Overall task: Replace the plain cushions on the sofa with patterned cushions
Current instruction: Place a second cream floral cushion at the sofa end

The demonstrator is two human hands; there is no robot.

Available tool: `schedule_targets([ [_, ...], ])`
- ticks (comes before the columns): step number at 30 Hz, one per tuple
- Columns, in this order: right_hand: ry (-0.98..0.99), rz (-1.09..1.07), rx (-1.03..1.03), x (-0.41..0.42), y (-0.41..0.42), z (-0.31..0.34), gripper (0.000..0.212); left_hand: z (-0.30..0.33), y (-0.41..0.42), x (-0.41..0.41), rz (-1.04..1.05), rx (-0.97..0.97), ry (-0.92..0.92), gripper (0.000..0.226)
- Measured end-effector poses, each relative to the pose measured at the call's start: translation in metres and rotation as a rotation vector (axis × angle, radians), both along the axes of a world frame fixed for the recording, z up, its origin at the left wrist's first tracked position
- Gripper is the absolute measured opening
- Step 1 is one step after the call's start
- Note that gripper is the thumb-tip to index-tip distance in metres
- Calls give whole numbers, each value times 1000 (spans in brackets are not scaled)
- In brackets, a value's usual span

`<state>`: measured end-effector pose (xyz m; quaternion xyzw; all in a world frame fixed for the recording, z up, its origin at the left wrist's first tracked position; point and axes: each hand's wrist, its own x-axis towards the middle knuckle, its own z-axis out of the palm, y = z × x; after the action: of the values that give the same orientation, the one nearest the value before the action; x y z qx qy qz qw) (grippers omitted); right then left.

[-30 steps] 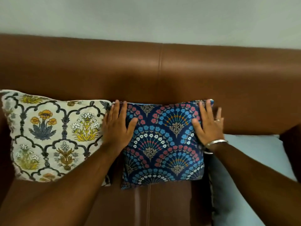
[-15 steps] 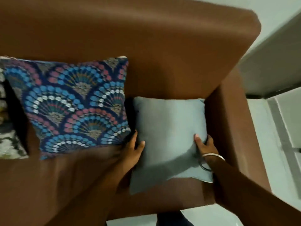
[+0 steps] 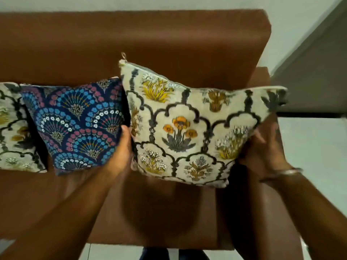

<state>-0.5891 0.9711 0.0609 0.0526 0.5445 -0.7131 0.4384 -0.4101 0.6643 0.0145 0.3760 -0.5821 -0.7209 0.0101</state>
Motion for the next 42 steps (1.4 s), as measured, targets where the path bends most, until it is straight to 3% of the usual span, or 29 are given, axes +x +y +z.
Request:
schedule_targets([
  [2, 117, -60, 95, -10, -36, -21, 95, -26, 18, -21, 87, 20, -25, 93],
  [5, 375, -140, 318, -38, -72, -59, 84, -56, 24, -45, 177, -161, -84, 97],
  [9, 598, -205, 413, -50, -82, -95, 75, -84, 16, -65, 158, -309, -142, 83],
  [11, 810, -142, 600, -22, -70, -101, 81, -87, 28, -52, 166, -396, -156, 79],
  [12, 996, -78, 712, -3, -60, -103, 81, -86, 39, -39, 124, -543, -158, 81],
  [14, 1527, 162, 804, 28, -51, -108, 78, -83, 56, -16, -131, -1020, -148, 85],
  [17, 2084, 506, 770, 16, -74, -123, 75, -97, 33, -27, -654, -1709, 164, 77],
  [20, 2256, 548, 827, -29, -104, -116, 76, -87, -15, -78, -757, -1917, 262, 67],
  [22, 2349, 709, 838, -64, -100, -106, 77, -72, -42, -101, -814, -1964, 256, 68],
  [24, 2271, 764, 960, -100, -84, -91, 82, -60, -63, -108, -687, -1865, 61, 70],
  [26, 1939, 541, 1170, -122, -70, -74, 90, -47, -66, -108, -381, -1599, -188, 70],
  [28, 1623, 445, 1216, -125, -70, -62, 93, -39, -55, -110, -248, -1388, -237, 70],
  [30, 1553, 389, 1150, -114, -73, -60, 88, -39, -35, -111, -160, -1224, -103, 70],
  [32, 1376, 182, 1061, -91, -72, -70, 88, -44, -18, -105, 43, -988, 7, 72],
  [34, 978, -103, 830, -58, -65, -84, 90, -57, -3, -89, 222, -686, 31, 76],
  [36, 562, -248, 516, -27, -66, -95, 71, -73, 4, -74, 225, -303, -40, 79],
  [37, 446, -260, 434, -15, -66, -96, 59, -80, 5, -65, 193, -73, -61, 78],
  [38, 434, -251, 405, -9, -65, -93, 52, -83, 5, -57, 177, 119, -57, 75],
  [40, 631, -194, 391, -6, -66, -72, 51, -92, 4, -40, 167, 370, -18, 77],
  [42, 808, -76, 328, -15, -65, -41, 55, -104, 14, -26, 231, 550, -14, 93],
])
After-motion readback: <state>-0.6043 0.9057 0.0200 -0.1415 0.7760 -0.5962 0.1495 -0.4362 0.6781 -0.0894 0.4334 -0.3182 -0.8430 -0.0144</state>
